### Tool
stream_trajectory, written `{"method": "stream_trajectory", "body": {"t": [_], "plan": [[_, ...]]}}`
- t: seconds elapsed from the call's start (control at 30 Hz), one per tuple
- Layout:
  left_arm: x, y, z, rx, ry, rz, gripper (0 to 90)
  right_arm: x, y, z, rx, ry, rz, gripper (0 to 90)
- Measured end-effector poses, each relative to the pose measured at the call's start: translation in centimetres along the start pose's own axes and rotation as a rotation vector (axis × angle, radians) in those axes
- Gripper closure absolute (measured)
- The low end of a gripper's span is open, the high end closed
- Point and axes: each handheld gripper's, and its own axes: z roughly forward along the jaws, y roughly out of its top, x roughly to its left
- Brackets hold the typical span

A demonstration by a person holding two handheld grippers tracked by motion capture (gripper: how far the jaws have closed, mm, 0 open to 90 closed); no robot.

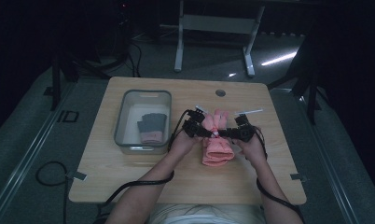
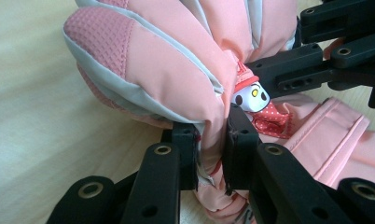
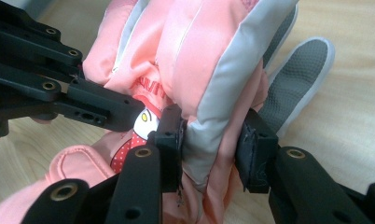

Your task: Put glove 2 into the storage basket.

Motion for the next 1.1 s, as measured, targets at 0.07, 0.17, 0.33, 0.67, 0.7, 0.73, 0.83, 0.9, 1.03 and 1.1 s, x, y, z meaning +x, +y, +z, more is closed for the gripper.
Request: {"method": "stream_trajectory", "body": {"t": [0.07, 0.17, 0.33, 0.67, 0.7, 0.73, 0.83, 0.9, 1.03, 1.1], "plan": [[-0.2, 0.3, -0.8, -0.017, 0.006, 0.003, 77.9, 0.4, 0.5, -0.4, -0.017, -0.002, -0.012, 65.2], [-0.5, 0.7, -2.2, -0.035, 0.018, 0.019, 78.0, 1.0, 1.1, -1.0, -0.043, 0.006, -0.026, 65.3], [-0.5, 1.3, -4.2, -0.065, 0.034, 0.025, 78.0, 2.2, 2.6, -1.7, -0.068, 0.009, -0.05, 65.5], [-0.7, 3.5, -9.4, -0.135, 0.102, 0.05, 78.1, 5.3, 6.9, -3.5, -0.128, 0.008, -0.122, 65.5], [-0.8, 3.7, -9.8, -0.14, 0.112, 0.055, 78.1, 5.6, 7.3, -3.6, -0.131, 0.009, -0.131, 65.5], [-0.7, 3.8, -10.3, -0.147, 0.118, 0.055, 78.1, 5.9, 7.8, -3.7, -0.136, 0.009, -0.138, 65.6], [-0.5, 4.1, -11.8, -0.166, 0.14, 0.055, 78.1, 6.7, 9.0, -3.9, -0.147, 0.014, -0.162, 65.6], [-0.3, 4.1, -12.6, -0.174, 0.154, 0.055, 78.0, 7.4, 9.7, -3.8, -0.151, 0.021, -0.175, 65.6], [0.4, 4.0, -14.3, -0.183, 0.182, 0.047, 78.0, 8.8, 11.2, -3.4, -0.149, 0.033, -0.205, 65.5], [0.8, 3.8, -15.2, -0.19, 0.196, 0.038, 78.0, 9.5, 11.8, -3.0, -0.147, 0.043, -0.218, 65.5]]}}
